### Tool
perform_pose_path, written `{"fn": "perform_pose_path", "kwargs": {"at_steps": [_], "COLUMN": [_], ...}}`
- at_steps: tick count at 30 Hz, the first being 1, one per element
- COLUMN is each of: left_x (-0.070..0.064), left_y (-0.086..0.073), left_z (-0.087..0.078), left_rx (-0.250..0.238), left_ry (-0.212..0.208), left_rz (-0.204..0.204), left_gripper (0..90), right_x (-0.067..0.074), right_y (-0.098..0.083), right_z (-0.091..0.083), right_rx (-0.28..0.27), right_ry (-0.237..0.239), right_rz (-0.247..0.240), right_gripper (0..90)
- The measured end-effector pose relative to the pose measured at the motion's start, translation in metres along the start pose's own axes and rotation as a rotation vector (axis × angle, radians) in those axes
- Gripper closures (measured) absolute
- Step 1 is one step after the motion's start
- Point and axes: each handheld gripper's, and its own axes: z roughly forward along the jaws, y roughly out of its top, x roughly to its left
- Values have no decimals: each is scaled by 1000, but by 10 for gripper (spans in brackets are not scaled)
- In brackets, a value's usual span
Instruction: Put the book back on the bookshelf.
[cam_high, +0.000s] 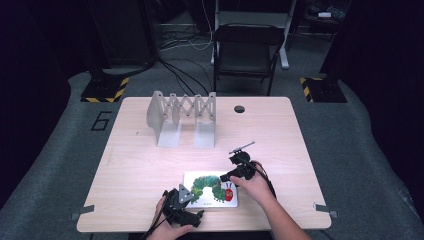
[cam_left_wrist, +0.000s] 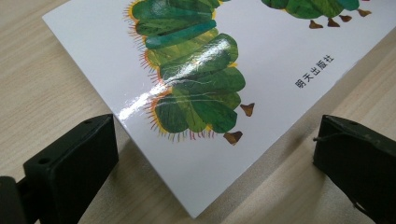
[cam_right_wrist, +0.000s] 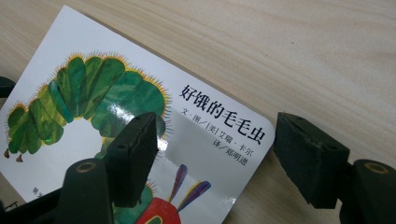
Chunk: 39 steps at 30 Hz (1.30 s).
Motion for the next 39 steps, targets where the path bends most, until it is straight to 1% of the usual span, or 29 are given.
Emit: {"fn": "perform_pose_path", "kwargs": {"at_steps": [5,7,12,14,15,17,21,24,26,27,30,31,33,35,39], "left_x": [0,0,-1,-1,-1,-2,-2,-2,-3,-3,-4,-4,-4,-4,-4], "left_y": [0,0,0,0,0,0,0,0,0,0,1,1,1,1,1], "left_z": [0,0,0,0,0,1,1,1,1,1,2,1,1,2,2], "left_rx": [1,1,-2,-4,-5,-9,-10,-12,-12,-13,-14,-10,-9,-17,-19], "left_ry": [0,1,4,4,5,14,19,19,22,25,26,25,26,32,35], "left_rz": [1,0,-5,-8,-10,-14,-17,-19,-24,-30,-36,-37,-37,-39,-41], "left_gripper": [0,0,0,0,0,0,0,0,0,0,0,0,0,0,0], "right_x": [-1,-1,-4,-5,-5,-4,-3,-1,-1,-1,0,-1,0,0,1], "right_y": [0,0,0,0,0,0,0,1,1,2,2,3,3,3,4], "right_z": [3,3,-2,-5,-6,-7,-7,-8,-9,-10,-11,-12,-13,-13,-15], "right_rx": [10,8,-15,-28,-36,-31,-34,-29,-34,-23,-34,-38,-31,-34,-30], "right_ry": [-6,-5,34,43,43,38,31,29,27,24,24,25,25,21,20], "right_rz": [-13,-4,42,45,36,33,28,36,22,16,16,8,18,5,14], "right_gripper": [302,300,300,300,300,300,300,300,299,300,300,300,300,300,300]}}
